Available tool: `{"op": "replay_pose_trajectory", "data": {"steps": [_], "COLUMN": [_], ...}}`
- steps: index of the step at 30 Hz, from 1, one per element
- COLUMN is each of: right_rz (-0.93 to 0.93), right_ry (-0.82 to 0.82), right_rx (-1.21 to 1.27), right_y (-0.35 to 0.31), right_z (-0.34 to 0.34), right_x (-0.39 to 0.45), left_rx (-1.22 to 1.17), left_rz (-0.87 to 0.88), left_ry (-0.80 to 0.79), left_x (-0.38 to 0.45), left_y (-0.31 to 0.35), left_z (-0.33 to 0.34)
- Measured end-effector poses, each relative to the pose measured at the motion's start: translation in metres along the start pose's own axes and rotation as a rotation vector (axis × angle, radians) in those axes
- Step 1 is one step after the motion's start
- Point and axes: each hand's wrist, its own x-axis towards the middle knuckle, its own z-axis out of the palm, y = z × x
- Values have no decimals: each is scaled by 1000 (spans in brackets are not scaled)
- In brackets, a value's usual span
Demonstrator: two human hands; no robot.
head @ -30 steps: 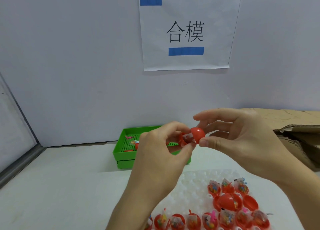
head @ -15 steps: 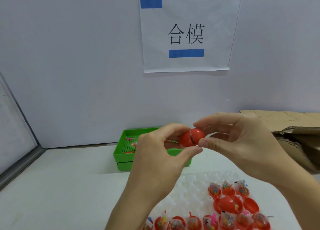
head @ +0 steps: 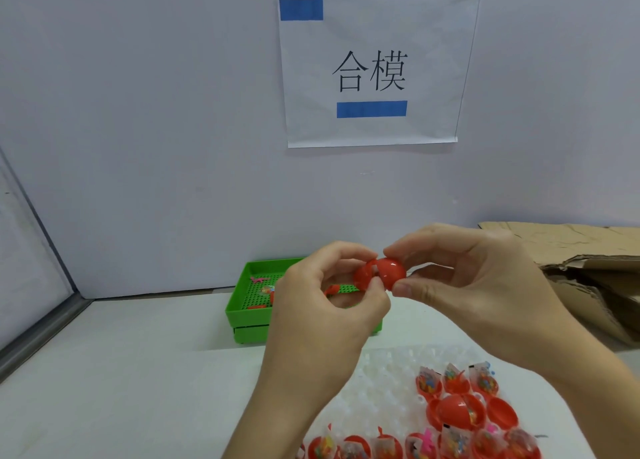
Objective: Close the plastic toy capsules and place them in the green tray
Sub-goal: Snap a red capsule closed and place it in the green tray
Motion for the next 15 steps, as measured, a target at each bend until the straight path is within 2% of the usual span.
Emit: {"op": "replay_pose_trajectory", "data": {"steps": [8, 15], "right_rz": [16, 32], "right_ry": [43, -11], "right_rx": [18, 72], "right_y": [0, -3], "right_z": [-2, -3], "right_x": [0, -1], "left_rx": [-31, -128], "left_rz": [18, 6], "left_ry": [-82, -78], "left_x": [1, 1], "left_y": [4, 6], "left_z": [-5, -7]}}
